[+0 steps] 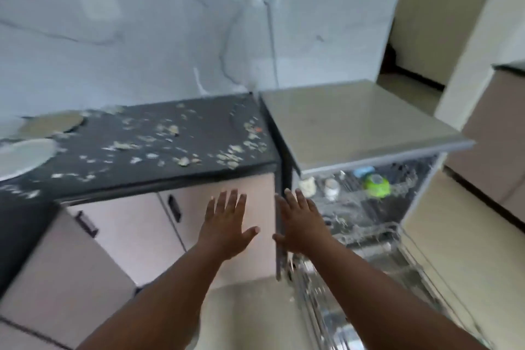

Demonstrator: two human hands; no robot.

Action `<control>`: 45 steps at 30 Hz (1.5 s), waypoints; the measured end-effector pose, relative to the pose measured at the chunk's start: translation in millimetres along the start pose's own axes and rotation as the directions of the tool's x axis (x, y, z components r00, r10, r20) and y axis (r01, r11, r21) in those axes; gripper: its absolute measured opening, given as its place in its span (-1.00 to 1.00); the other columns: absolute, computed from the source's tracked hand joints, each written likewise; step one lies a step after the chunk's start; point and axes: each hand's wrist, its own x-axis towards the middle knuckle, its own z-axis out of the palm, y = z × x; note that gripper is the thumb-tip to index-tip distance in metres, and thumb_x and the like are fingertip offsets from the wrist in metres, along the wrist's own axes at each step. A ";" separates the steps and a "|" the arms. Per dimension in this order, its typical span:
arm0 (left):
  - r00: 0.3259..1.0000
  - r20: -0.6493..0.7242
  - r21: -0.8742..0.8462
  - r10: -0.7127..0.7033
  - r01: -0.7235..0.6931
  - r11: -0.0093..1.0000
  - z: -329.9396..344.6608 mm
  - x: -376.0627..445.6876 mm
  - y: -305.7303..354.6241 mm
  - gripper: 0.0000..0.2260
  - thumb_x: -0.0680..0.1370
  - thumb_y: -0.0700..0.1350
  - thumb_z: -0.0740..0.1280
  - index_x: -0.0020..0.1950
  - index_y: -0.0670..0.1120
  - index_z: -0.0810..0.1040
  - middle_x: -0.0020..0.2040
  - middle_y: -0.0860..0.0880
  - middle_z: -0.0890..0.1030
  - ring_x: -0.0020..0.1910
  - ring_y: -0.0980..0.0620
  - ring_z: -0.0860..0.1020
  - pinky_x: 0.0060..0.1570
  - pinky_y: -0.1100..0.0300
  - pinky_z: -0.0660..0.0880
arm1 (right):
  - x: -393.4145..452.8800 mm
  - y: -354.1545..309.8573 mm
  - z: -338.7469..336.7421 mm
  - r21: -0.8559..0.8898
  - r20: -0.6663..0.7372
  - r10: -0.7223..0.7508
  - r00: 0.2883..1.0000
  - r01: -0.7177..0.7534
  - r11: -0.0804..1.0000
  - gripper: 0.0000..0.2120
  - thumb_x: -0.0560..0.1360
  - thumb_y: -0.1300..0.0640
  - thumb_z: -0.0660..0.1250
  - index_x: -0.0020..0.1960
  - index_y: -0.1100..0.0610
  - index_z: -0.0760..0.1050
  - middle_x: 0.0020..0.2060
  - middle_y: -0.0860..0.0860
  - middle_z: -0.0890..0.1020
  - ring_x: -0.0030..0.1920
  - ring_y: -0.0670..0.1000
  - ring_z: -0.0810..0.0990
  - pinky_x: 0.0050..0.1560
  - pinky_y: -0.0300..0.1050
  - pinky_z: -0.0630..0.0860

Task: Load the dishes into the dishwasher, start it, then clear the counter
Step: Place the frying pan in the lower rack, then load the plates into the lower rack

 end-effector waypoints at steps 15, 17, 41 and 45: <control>0.943 -0.226 -0.158 -0.246 0.214 0.964 -111.5 6.4 -203.8 -0.06 0.32 0.49 -0.28 0.52 -0.05 -0.41 0.45 -0.02 -0.50 0.43 -0.04 -0.50 0.37 -0.01 -0.50 | 102.8 -176.4 -128.6 -0.161 -0.243 -0.256 0.936 0.221 0.962 -0.10 0.52 -0.26 0.21 0.57 0.00 -0.31 0.57 0.08 -0.24 0.51 0.13 -0.38 0.52 0.12 -0.25; 0.939 -0.218 -0.139 -0.265 0.239 0.961 -113.9 9.0 -236.2 -0.07 0.37 0.49 -0.23 0.52 -0.05 -0.40 0.49 -0.04 -0.47 0.44 -0.05 -0.49 0.32 0.01 -0.57 | 122.1 -203.8 -132.0 -0.182 -0.240 -0.277 0.931 0.237 0.954 -0.11 0.52 -0.25 0.20 0.57 0.01 -0.30 0.57 0.08 -0.23 0.47 0.09 -0.42 0.51 0.11 -0.26; 0.448 0.090 -0.089 -0.889 0.893 0.441 -65.0 3.1 -525.6 -0.17 0.55 0.38 0.01 0.57 -0.07 -0.30 0.55 -0.11 -0.35 0.53 -0.12 -0.33 0.50 -0.10 -0.27 | 420.4 -450.6 -72.6 0.062 0.019 -0.655 0.755 0.653 0.755 -0.20 0.55 -0.17 0.21 0.59 0.02 -0.17 0.58 0.03 -0.15 0.55 0.09 -0.29 0.53 0.07 -0.20; 0.429 0.035 -0.097 -0.903 0.900 0.424 -80.1 22.9 -538.5 -0.19 0.55 0.36 0.03 0.59 -0.04 -0.24 0.57 -0.08 -0.31 0.55 -0.09 -0.29 0.50 -0.05 -0.27 | 474.5 -471.9 -82.6 0.158 -0.023 -0.679 0.733 0.674 0.722 -0.25 0.54 -0.13 0.26 0.58 0.03 -0.05 0.58 0.03 0.01 0.57 0.11 -0.16 0.53 0.10 -0.09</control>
